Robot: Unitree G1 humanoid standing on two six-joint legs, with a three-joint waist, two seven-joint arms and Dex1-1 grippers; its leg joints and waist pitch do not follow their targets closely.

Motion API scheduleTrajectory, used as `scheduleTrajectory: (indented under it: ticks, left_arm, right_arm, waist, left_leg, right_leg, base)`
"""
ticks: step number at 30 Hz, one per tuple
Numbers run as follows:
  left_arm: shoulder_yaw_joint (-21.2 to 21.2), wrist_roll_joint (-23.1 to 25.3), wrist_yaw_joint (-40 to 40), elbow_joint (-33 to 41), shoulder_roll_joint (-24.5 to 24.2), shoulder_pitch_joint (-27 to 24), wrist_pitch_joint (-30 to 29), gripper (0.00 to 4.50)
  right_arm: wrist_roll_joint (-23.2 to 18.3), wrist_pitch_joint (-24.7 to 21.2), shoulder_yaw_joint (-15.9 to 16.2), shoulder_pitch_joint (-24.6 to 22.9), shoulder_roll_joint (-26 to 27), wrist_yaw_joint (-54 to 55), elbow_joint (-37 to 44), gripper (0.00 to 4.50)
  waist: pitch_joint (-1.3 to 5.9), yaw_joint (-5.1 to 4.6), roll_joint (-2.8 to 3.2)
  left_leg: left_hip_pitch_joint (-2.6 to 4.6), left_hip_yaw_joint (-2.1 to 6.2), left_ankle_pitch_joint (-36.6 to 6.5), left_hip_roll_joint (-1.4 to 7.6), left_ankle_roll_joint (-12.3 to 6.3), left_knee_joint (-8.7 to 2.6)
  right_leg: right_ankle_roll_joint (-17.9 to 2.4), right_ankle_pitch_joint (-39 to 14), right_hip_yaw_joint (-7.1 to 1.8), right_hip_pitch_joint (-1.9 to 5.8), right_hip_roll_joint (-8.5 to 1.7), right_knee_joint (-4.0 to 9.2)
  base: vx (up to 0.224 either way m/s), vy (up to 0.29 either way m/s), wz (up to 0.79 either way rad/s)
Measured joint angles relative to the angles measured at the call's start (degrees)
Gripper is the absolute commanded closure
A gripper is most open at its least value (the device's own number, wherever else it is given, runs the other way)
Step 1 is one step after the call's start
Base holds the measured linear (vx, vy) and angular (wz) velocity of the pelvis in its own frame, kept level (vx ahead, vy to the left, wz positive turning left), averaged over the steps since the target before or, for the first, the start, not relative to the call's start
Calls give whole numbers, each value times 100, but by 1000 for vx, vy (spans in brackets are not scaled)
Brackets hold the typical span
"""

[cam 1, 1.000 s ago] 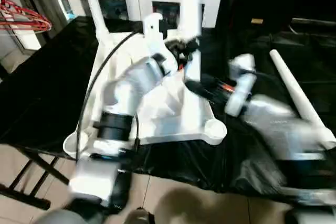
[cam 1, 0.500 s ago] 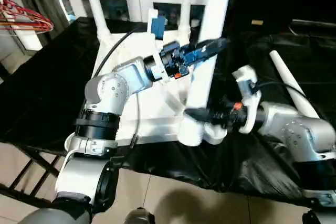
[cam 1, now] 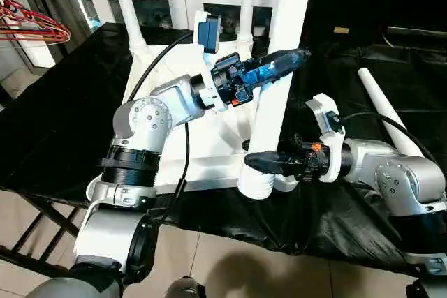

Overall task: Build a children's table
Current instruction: Pick table leg

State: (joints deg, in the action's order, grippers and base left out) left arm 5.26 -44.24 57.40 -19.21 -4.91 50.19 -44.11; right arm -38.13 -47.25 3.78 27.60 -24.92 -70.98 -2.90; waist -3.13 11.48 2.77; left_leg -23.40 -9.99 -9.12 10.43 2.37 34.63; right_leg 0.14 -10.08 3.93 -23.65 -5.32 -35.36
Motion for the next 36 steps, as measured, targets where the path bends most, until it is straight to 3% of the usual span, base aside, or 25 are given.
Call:
scheduleTrajectory:
  ticks: [1,4,8,11,17,21,23,32,36]
  left_arm:
    - [0,0,3,0,0,0,0,270]
    - [30,0,-104,-57,32,9,0,200]
    - [70,68,-337,-127,111,14,153,172]
    - [-15,392,-554,-4,98,5,515,155]
    - [-112,969,-1529,343,192,-85,942,152]
    - [148,1392,-3123,326,511,-84,932,152]
    - [196,1486,-3533,320,618,-113,929,152]
    - [364,1543,-4842,452,1234,-328,919,152]
    - [511,1625,-5377,449,1246,-328,993,190]
  right_arm:
    - [0,-1,0,0,4,0,0,257]
    - [-28,-2,-11,-18,43,35,0,257]
    - [-36,56,-82,-56,216,266,-1,259]
    - [63,216,-138,-63,288,576,-3,259]
    - [464,460,-288,-90,550,1510,19,259]
    - [1179,769,-273,-6,844,2651,-95,259]
    - [1321,810,-261,23,924,2951,-135,259]
    - [1583,893,-192,27,1600,3939,39,259]
    - [1711,892,-79,22,1930,4394,95,259]
  waist:
    - [0,0,0]
    - [0,1,0]
    - [0,0,-1]
    - [0,-2,-1]
    - [1,-9,-1]
    - [3,-25,3]
    - [3,-21,2]
    - [2,-22,2]
    - [2,-43,2]
  left_leg:
    - [0,0,0,0,0,0]
    - [0,0,0,0,0,0]
    - [-1,0,0,0,0,0]
    - [-1,0,0,0,0,0]
    - [1,1,2,0,5,-2]
    - [3,1,6,0,12,-2]
    - [3,2,7,0,12,-4]
    - [-12,3,6,-1,11,-12]
    - [-10,3,6,-1,12,-12]
  right_leg:
    - [0,0,0,0,0,0]
    - [0,0,0,0,0,0]
    - [0,0,0,0,0,0]
    - [0,0,0,0,0,0]
    - [1,0,0,0,0,-1]
    - [3,4,0,-1,0,-3]
    - [5,4,0,0,0,0]
    - [7,3,2,-12,2,9]
    - [15,7,1,-11,3,13]
  base:
    - [0,0,0]
    - [0,0,0]
    - [0,0,0]
    - [0,0,0]
    - [0,0,0]
    - [0,0,0]
    - [0,0,0]
    - [0,0,0]
    - [0,0,0]
